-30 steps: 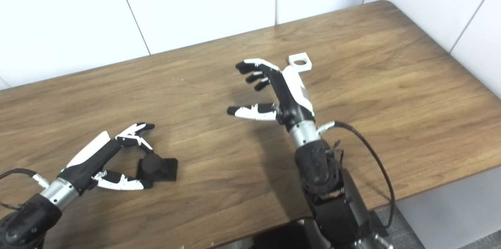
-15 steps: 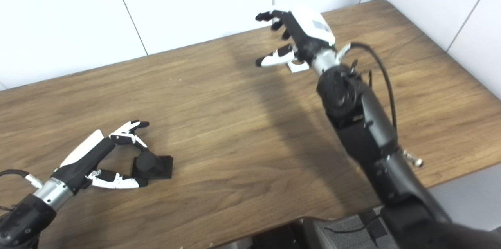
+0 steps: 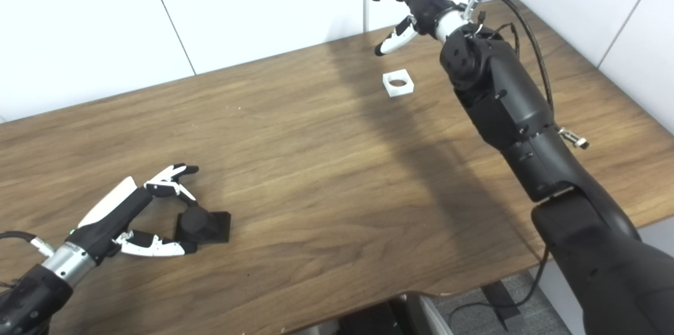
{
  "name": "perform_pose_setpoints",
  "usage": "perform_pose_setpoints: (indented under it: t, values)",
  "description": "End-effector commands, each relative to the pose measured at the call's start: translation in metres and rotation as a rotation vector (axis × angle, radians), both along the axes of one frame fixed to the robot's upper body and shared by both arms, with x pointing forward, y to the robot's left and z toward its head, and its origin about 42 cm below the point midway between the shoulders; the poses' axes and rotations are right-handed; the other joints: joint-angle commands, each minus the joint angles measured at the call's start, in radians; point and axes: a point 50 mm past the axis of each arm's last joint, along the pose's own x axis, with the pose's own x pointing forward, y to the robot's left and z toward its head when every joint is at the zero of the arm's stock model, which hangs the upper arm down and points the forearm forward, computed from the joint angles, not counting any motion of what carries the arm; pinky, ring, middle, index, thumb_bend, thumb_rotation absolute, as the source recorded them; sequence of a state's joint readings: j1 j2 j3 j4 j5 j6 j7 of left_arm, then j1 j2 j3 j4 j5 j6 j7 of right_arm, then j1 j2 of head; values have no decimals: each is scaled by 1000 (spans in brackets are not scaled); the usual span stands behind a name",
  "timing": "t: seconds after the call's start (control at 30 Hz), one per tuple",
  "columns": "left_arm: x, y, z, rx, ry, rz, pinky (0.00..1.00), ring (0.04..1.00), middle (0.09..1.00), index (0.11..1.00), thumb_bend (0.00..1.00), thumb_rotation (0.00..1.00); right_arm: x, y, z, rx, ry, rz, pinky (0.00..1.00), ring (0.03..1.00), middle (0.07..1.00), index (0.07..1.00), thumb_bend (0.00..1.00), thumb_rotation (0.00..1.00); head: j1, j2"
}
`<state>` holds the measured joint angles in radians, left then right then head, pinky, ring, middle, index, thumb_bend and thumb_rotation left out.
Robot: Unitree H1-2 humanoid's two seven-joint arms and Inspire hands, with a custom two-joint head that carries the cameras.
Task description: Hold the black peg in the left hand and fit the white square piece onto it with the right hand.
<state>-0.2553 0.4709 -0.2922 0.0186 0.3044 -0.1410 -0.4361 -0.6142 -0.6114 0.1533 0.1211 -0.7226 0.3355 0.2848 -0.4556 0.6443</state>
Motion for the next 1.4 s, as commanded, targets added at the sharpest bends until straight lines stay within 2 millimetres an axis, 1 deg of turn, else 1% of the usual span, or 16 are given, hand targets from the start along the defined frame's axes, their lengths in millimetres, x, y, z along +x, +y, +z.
perform_pose_setpoints:
  t: [0.0, 0.13, 0.23, 0.33, 0.43, 0.57, 0.7, 0.9, 0.97, 1.1, 1.2, 1.37]
  values:
    - [-3, 8, -6, 74, 35, 5, 995, 1000, 948, 490, 519, 50, 8, -1, 42, -42, -86, 30, 650, 803, 841, 765, 705, 193, -2, 0]
    - [-2, 9, -10, 86, 41, 15, 1000, 1000, 945, 490, 519, 50, 14, -8, 46, -70, -24, 35, 665, 826, 857, 778, 714, 222, -1, -3]
    - [-2, 9, -11, 95, 43, 16, 1000, 1000, 944, 490, 520, 50, 19, -14, 48, -90, 22, 36, 677, 847, 867, 785, 724, 262, 2, -2]
    - [-2, 10, -12, 100, 48, 17, 1000, 1000, 944, 490, 520, 51, 23, -20, 48, -114, 86, 43, 703, 867, 890, 801, 754, 319, 1, -1]
    - [-3, 10, -12, 100, 49, 16, 999, 1000, 945, 490, 520, 51, 25, -22, 46, -131, 156, 53, 734, 890, 920, 823, 805, 378, 0, 0]
    - [-3, 10, -12, 94, 55, 18, 1000, 1000, 949, 490, 520, 51, 25, -22, 42, -129, 207, 52, 781, 906, 928, 813, 854, 394, 1, 1]
    - [-4, 11, -12, 91, 57, 20, 1000, 1000, 950, 490, 520, 51, 26, -25, 31, -115, 269, 35, 856, 949, 945, 807, 881, 391, 5, 4]
    - [-5, 12, -11, 91, 61, 22, 1000, 1000, 953, 490, 520, 52, 25, -29, 14, -92, 364, 35, 886, 972, 967, 826, 931, 408, 6, 9]
    - [-5, 12, -11, 89, 62, 22, 997, 1000, 952, 490, 520, 52, 23, -29, 10, -91, 379, 35, 865, 956, 969, 830, 945, 407, 8, 11]
    - [-6, 12, -11, 90, 65, 21, 997, 1000, 953, 490, 520, 51, 21, -30, -1, -78, 406, 25, 856, 952, 968, 826, 979, 390, 11, 16]
    - [-6, 12, -11, 90, 63, 19, 1000, 1000, 953, 490, 519, 50, 19, -31, -10, -61, 425, 14, 918, 984, 981, 830, 984, 372, 15, 17]
    - [-6, 13, -10, 88, 60, 22, 999, 1000, 952, 490, 520, 51, 18, -34, -25, -53, 455, 6, 930, 995, 985, 830, 985, 377, 23, 19]
